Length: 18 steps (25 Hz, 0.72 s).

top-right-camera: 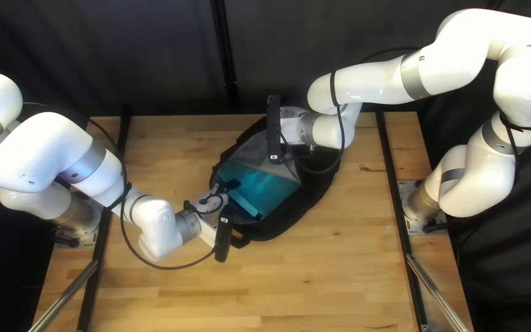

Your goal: Remove a lunch box from a kids backpack

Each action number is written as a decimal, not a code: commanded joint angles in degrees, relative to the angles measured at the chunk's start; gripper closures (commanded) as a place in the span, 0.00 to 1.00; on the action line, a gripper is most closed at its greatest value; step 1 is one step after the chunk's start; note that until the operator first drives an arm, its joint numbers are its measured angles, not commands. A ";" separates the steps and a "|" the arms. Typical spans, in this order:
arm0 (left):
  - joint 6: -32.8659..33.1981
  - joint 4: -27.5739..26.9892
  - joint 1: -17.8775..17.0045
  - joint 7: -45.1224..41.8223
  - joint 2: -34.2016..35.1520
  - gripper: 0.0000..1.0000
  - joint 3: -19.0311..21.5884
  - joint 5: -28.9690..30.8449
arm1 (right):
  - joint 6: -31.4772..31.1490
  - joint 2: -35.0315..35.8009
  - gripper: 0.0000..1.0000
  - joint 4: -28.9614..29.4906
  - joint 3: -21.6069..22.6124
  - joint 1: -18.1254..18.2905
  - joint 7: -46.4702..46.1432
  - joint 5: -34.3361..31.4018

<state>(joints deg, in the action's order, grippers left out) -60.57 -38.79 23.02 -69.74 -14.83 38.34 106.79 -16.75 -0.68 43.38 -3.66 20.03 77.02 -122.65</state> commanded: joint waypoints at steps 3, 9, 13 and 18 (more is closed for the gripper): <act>-0.22 -2.01 0.72 -0.54 -1.37 0.00 -1.19 2.23 | 0.00 0.00 0.00 0.00 0.00 0.00 0.00 0.00; -0.20 -3.20 0.66 -0.24 -1.54 0.00 -1.22 2.77 | 0.00 0.00 0.00 0.00 0.00 0.00 0.00 0.00; -0.17 -3.42 0.35 0.33 -1.00 0.00 -0.78 2.15 | 0.00 0.00 0.00 0.00 0.00 0.00 0.00 0.00; -0.09 -3.43 0.22 0.90 -0.18 0.00 -0.47 1.76 | 0.00 0.00 0.00 0.00 0.00 0.00 0.00 0.00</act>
<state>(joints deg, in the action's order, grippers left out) -60.64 -42.24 23.29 -68.92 -15.17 37.81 108.57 -16.75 -0.68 43.38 -3.66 20.03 77.02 -122.65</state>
